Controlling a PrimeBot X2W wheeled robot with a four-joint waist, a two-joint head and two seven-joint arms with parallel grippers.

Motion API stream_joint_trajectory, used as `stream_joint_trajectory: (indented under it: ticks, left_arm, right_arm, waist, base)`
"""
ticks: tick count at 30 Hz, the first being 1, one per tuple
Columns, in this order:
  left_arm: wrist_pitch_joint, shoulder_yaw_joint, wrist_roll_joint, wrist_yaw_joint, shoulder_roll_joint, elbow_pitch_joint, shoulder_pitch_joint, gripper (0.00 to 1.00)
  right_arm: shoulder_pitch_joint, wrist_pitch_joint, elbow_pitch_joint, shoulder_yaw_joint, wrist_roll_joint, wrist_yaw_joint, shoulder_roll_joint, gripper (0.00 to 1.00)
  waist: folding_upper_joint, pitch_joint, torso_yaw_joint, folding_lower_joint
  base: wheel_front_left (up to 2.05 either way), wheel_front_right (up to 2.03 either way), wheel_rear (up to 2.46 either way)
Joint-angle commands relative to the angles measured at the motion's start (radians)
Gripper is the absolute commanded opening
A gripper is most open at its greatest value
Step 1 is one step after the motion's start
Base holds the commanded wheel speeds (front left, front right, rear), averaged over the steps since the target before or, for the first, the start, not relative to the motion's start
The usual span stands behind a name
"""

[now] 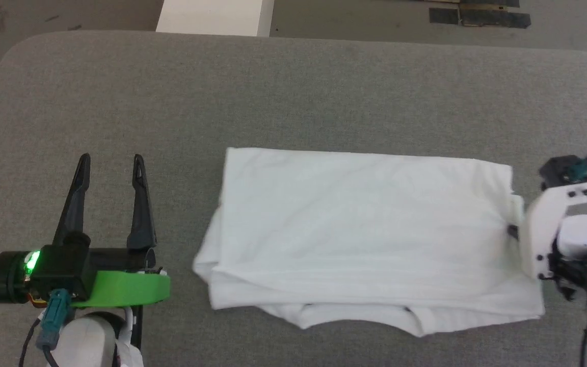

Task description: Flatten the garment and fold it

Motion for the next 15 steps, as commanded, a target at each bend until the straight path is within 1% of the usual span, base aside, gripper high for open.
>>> stream_joint_trajectory:
  ticks: [1, 4, 6, 9, 11, 15]
  left_arm:
    - [-0.004, 0.005, 0.009, -0.009, -0.011, 0.001, 0.01, 1.0]
    - [-0.004, 0.011, 0.016, -0.021, -0.024, 0.003, 0.017, 1.0]
    - [-0.004, 0.014, 0.02, -0.031, -0.033, 0.007, 0.019, 1.0]
    - [-0.004, 0.02, 0.023, -0.042, -0.046, 0.011, 0.026, 1.0]
    - [-0.004, 0.023, 0.025, -0.05, -0.055, 0.015, 0.031, 1.0]
    - [-0.004, 0.035, 0.029, -0.064, -0.067, 0.015, 0.049, 1.0]
  right_arm:
    - [0.04, 0.016, 0.019, -0.039, -0.017, -0.002, -0.055, 0.0]
    - [0.05, 0.035, 0.021, -0.11, -0.041, -0.002, -0.099, 0.0]
    - [0.054, 0.045, 0.021, -0.146, -0.082, -0.002, -0.132, 0.0]
    - [0.056, 0.061, 0.005, -0.174, -0.101, -0.002, -0.138, 0.0]
    - [0.065, 0.083, -0.035, -0.162, -0.094, -0.002, -0.145, 0.0]
    - [0.094, 0.141, -0.168, -0.098, -0.044, -0.002, -0.177, 0.0]
  waist:
    - [0.0, -0.016, -0.014, 0.0]
    - [0.0, -0.025, -0.023, 0.0]
    - [0.0, -0.032, -0.025, 0.0]
    - [0.0, -0.047, -0.026, 0.0]
    - [0.0, -0.058, -0.024, 0.0]
    - [0.0, -0.08, -0.028, 0.0]
  base:
    - [0.0, 0.0, 0.0]
    - [0.0, 0.0, 0.0]
    - [0.0, 0.0, 0.0]
    - [0.0, 0.0, 0.0]
    - [0.0, 0.0, 0.0]
    - [0.0, 0.0, 0.0]
